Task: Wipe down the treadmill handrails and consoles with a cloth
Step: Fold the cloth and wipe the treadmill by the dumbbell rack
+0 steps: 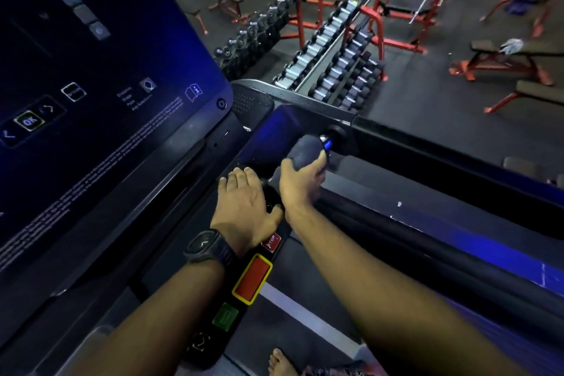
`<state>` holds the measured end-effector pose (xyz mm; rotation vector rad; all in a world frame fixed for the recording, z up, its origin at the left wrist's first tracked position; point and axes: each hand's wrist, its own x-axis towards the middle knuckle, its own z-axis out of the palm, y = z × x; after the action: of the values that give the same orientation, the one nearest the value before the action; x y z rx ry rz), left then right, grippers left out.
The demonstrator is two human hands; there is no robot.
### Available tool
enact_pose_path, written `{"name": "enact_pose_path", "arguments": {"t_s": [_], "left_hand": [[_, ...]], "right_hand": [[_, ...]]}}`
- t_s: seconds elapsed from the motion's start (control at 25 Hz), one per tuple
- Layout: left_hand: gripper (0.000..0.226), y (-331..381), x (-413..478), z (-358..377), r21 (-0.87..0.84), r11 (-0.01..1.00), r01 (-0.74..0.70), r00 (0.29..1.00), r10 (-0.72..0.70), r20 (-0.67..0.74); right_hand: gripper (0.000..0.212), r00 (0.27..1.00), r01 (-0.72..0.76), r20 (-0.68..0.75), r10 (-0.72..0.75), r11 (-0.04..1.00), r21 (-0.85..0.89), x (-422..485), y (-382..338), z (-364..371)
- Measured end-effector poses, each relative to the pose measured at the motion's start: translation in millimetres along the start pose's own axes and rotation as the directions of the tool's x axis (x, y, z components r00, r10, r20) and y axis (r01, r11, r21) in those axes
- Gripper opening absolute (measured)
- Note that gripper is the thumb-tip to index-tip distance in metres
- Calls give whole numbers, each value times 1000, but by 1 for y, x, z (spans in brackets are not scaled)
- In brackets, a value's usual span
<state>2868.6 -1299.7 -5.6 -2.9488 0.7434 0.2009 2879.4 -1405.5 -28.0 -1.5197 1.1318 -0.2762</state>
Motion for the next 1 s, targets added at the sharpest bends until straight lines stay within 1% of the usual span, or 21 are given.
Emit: {"name": "enact_pose_path", "arguments": {"t_s": [0.08, 0.16, 0.24, 0.28, 0.32, 0.4, 0.44, 0.56, 0.64, 0.68, 0.72, 0.8, 0.84, 0.88, 0.96, 1.0], "left_hand": [[95, 0, 3, -1, 6, 1000, -8, 1000, 8, -8], [95, 0, 1, 0, -2, 1000, -6, 1000, 6, 6], [95, -1, -2, 1, -14, 1000, 2, 1000, -2, 2], [96, -1, -1, 1, -15, 1000, 3, 1000, -3, -7], [96, -1, 1, 1, -6, 1000, 4, 1000, -4, -18], [96, 0, 3, 1, -19, 1000, 10, 1000, -10, -23], [97, 1, 2, 1, -26, 1000, 11, 1000, -11, -9], [99, 3, 1, 1, -33, 999, 35, 999, -35, -4], [99, 4, 3, -1, -36, 999, 41, 999, -41, -11], [99, 4, 3, -2, -42, 998, 40, 999, -40, -4], [99, 5, 2, -2, -48, 998, 42, 999, -42, 7], [99, 6, 1, -2, -52, 997, 54, 999, -54, 9], [100, 7, 2, -4, -50, 997, 57, 998, -56, 14], [99, 8, 2, -5, -46, 997, 57, 998, -56, 18], [99, 7, 2, -5, -48, 997, 58, 998, -57, 21], [99, 7, 2, -5, -54, 997, 60, 998, -58, 22]], "right_hand": [[82, 995, -92, -32, 96, 989, 115, 25, -9, -7], [85, 982, -181, -32, 187, 974, 136, 34, -10, -6], [91, 979, -199, 64, 192, 969, 147, 20, 0, -2], [92, 981, -188, 82, 176, 967, 170, 17, 4, -1], [91, 982, -189, 66, 179, 961, 204, 21, 2, -2], [86, 971, -224, -11, 239, 925, 308, 45, -5, -6], [85, 964, -247, -17, 267, 913, 326, 47, -7, -6], [84, 958, -287, 106, 267, 869, 403, 28, 10, 3], [81, 949, -305, 88, 302, 817, 490, 36, 6, 1], [79, 950, -294, 48, 310, 828, 477, 46, 2, 1], [80, 952, -280, 6, 305, 866, 415, 50, 1, 2], [87, 965, -255, 25, 260, 917, 306, 39, 5, 8], [88, 966, -258, 58, 252, 922, 289, 33, 8, 8], [86, 965, -261, 70, 252, 913, 313, 33, 8, 7], [81, 966, -245, 12, 257, 906, 345, 57, 0, 1], [82, 965, -247, -15, 264, 920, 305, 64, -2, 1]]}}
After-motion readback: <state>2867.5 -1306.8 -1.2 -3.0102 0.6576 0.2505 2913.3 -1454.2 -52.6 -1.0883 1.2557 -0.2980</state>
